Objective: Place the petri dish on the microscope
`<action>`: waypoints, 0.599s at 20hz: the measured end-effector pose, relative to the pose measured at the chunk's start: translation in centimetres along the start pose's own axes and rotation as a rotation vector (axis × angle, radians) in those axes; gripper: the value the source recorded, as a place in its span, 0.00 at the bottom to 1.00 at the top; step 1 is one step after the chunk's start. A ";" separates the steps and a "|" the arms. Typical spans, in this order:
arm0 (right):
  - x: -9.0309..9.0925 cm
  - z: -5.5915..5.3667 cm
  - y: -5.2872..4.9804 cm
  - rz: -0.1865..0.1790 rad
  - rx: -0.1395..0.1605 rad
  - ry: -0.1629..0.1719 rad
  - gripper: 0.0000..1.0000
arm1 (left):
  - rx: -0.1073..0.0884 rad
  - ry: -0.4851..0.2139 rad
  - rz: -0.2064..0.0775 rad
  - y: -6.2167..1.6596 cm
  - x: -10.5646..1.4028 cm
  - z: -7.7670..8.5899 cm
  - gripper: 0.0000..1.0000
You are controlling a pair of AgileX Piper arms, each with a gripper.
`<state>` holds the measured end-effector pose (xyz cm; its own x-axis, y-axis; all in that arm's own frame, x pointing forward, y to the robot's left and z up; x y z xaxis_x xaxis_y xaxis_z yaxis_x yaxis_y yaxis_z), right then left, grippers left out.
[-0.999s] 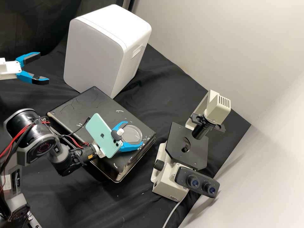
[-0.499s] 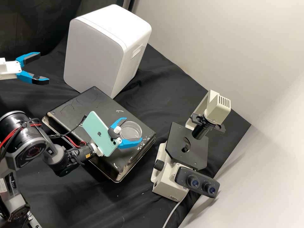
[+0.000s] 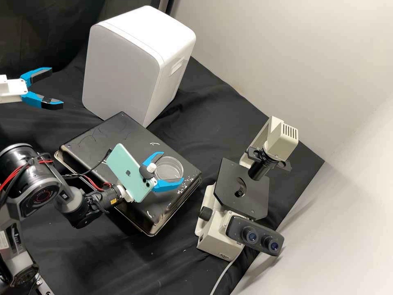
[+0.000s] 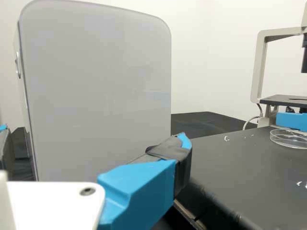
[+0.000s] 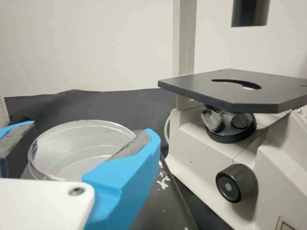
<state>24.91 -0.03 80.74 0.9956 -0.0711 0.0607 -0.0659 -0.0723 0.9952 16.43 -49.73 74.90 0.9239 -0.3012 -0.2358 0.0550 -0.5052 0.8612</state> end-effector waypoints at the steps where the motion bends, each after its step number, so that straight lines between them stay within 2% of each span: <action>1: 0.1 0.1 -0.3 -0.011 -0.003 -0.002 0.00 | 0.000 0.000 0.000 0.00 0.0 0.0 1.00; 3: 0.2 0.4 -0.9 -0.032 -0.011 -0.014 0.00 | 0.000 0.000 0.000 0.00 0.0 0.0 1.00; 4: 0.3 0.5 -1.0 -0.034 -0.026 -0.017 0.00 | 0.000 0.000 0.000 0.00 0.0 0.0 1.00; 9: 0.6 0.6 -1.1 -0.028 -0.082 -0.021 0.00 | 0.000 0.000 0.000 0.00 0.0 0.0 1.00; 12: 0.6 0.5 -1.2 -0.030 -0.098 -0.020 0.00 | 0.000 0.000 0.000 0.00 0.0 0.0 1.00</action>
<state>25.52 -0.49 79.59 0.9954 -0.0903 0.0307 -0.0287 0.0230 0.9993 16.43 -49.73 74.90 0.9239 -0.3012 -0.2358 0.0550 -0.5052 0.8612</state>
